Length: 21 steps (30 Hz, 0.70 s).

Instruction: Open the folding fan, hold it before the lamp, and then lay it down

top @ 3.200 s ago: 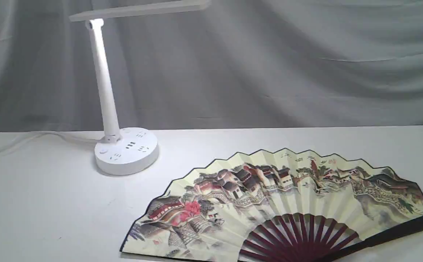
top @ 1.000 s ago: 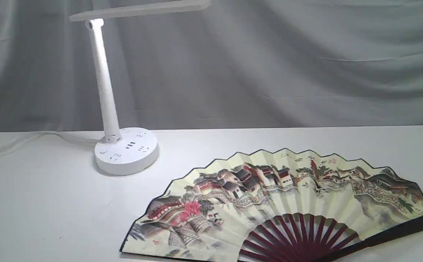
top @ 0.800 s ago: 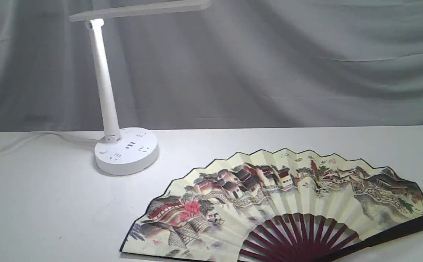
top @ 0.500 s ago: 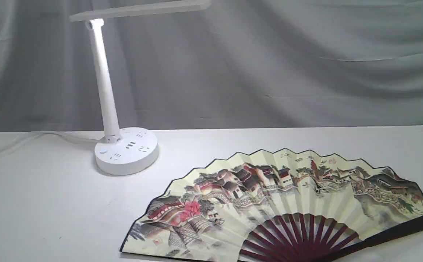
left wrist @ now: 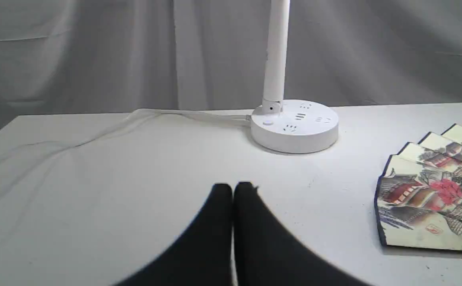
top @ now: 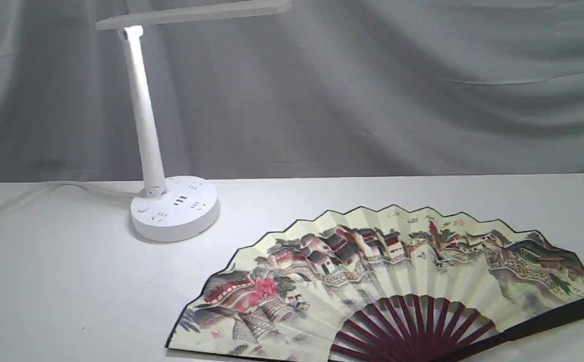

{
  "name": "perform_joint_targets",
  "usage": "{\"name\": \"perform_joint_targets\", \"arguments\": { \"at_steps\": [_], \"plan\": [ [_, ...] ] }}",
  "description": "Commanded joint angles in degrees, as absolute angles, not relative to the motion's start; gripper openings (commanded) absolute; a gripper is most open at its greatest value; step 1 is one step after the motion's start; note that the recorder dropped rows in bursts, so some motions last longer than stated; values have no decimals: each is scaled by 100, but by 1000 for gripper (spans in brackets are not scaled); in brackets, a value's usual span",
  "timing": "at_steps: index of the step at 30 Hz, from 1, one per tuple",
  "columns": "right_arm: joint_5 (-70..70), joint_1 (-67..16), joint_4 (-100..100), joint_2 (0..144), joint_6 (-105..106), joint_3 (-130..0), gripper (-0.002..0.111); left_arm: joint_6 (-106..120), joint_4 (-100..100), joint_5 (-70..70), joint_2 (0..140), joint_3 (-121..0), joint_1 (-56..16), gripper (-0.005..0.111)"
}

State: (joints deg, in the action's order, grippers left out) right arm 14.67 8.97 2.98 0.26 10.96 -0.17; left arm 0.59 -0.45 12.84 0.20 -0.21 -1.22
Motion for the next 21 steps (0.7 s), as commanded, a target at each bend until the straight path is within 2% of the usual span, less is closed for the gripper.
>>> {"name": "perform_joint_targets", "arguments": {
  "at_steps": [1, 13, 21],
  "plan": [
    [1438, 866, 258, 0, 1077, 0, 0, 0, -85, 1227, 0, 0, -146, 0],
    [1438, 864, 230, 0, 1061, 0, 0, 0, -85, 1227, 0, 0, -146, 0],
    [1219, 864, 230, 0, 304, 0, 0, 0, -85, 1227, 0, 0, -146, 0]
  ]
}}
